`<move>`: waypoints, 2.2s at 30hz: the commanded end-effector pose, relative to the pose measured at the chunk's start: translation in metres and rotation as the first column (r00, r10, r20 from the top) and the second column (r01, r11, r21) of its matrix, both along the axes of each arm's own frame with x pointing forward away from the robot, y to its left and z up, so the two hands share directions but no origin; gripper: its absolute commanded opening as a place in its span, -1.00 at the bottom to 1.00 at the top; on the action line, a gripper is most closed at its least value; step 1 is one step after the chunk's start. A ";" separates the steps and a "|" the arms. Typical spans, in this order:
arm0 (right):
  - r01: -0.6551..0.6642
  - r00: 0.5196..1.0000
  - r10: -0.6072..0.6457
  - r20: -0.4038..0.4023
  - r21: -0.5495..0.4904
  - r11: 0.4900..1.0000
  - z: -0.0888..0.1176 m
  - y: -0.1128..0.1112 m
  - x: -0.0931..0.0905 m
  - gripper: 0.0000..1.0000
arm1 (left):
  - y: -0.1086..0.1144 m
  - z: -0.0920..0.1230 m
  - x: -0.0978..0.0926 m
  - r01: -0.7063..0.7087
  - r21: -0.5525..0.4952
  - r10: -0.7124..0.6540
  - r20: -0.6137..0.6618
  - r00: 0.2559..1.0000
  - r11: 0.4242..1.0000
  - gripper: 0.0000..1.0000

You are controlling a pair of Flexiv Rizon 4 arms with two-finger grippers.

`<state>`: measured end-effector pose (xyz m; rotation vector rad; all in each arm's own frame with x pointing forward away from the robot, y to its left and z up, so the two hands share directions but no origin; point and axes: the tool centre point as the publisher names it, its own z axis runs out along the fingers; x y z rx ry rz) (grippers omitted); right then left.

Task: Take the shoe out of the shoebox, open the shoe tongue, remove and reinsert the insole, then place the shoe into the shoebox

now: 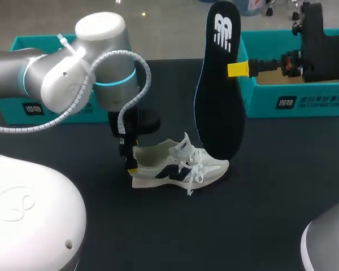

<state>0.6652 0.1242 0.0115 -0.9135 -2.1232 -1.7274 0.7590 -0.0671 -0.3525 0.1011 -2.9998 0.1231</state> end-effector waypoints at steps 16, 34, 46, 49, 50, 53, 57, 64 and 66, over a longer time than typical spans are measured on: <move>-0.002 1.000 0.002 -0.002 -0.002 1.000 0.000 0.002 0.002 -1.00 | -0.011 0.009 0.001 -0.002 0.041 -0.003 0.104 0.995 0.999 1.00; -0.002 1.000 0.002 -0.002 -0.002 1.000 0.000 0.002 0.002 -1.00 | -0.014 0.020 0.008 -0.006 0.004 0.005 0.135 0.991 1.000 1.00; -0.002 1.000 0.002 -0.002 -0.002 1.000 0.000 0.002 0.002 -1.00 | -0.046 0.023 0.033 -0.014 -0.061 0.025 0.173 0.985 0.998 1.00; -0.002 1.000 0.002 -0.002 -0.002 1.000 0.000 0.002 0.002 -1.00 | -0.056 0.017 0.042 -0.018 -0.080 0.032 0.174 0.984 0.997 0.98; -0.002 1.000 0.002 -0.002 -0.002 1.000 0.000 0.002 0.002 -1.00 | -0.059 0.015 0.044 -0.019 -0.068 0.032 0.184 0.982 0.998 0.84; -0.002 1.000 0.002 -0.002 -0.002 1.000 0.000 0.002 0.002 -1.00 | -0.066 0.011 0.053 -0.016 -0.072 0.029 0.179 0.983 0.997 0.29; -0.002 1.000 0.002 -0.002 -0.002 1.000 0.000 0.002 0.002 -1.00 | -0.073 0.004 0.060 -0.005 -0.064 0.016 0.174 0.985 0.998 0.23; -0.002 1.000 0.002 -0.002 -0.002 1.000 0.000 0.002 0.002 -1.00 | -0.085 -0.010 0.061 0.025 -0.083 -0.011 0.164 0.986 0.996 -0.08; -0.002 1.000 0.002 -0.002 -0.002 1.000 0.000 0.002 0.002 -1.00 | -0.089 -0.014 0.061 0.031 -0.090 -0.015 0.170 0.985 0.995 -0.07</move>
